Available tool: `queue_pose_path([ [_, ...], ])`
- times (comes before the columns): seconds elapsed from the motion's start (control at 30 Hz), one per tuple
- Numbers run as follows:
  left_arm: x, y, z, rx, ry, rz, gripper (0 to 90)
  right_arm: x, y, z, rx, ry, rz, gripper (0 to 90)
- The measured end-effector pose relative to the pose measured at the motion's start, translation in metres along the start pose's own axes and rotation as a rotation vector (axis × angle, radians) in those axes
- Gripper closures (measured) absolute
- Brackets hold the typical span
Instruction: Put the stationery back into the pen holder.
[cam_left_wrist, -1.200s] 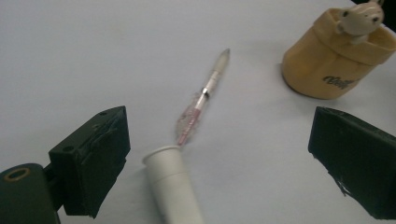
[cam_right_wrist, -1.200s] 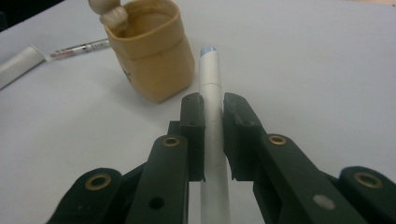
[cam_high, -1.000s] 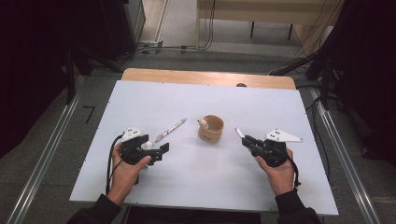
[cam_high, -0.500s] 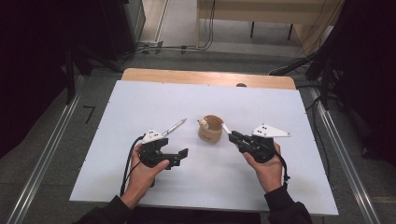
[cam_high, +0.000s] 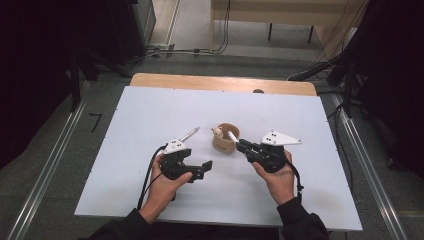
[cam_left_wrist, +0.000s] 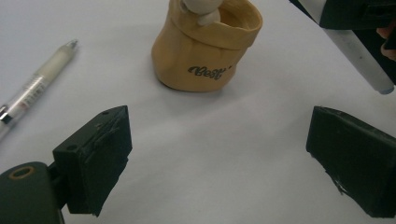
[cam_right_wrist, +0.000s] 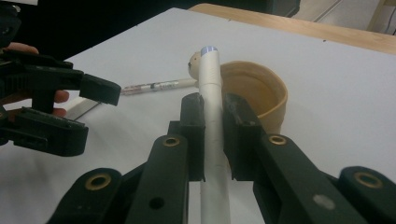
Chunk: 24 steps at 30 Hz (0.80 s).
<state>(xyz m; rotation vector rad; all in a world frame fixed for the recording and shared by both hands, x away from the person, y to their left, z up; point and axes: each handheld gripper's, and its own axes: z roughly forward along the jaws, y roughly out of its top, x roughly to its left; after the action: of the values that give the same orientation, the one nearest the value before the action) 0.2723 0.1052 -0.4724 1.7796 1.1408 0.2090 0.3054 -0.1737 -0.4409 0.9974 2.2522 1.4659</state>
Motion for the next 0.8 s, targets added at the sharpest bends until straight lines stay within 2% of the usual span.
queue_pose_path([
  [0.27, -0.008, 0.005, 0.007, -0.004, -0.037, -0.016, 9.3, 0.005, 0.002, 0.003, -0.004, 0.015, -0.002, 76.8],
  [0.53, -0.015, 0.007, 0.016, 0.011, -0.091, -0.057, 12.7, 0.009, 0.002, 0.006, -0.008, 0.029, -0.007, 76.8],
  [0.8, -0.021, 0.01, 0.023, 0.011, -0.127, -0.072, 17.2, 0.012, 0.002, 0.008, -0.012, 0.041, -0.001, 76.8],
])
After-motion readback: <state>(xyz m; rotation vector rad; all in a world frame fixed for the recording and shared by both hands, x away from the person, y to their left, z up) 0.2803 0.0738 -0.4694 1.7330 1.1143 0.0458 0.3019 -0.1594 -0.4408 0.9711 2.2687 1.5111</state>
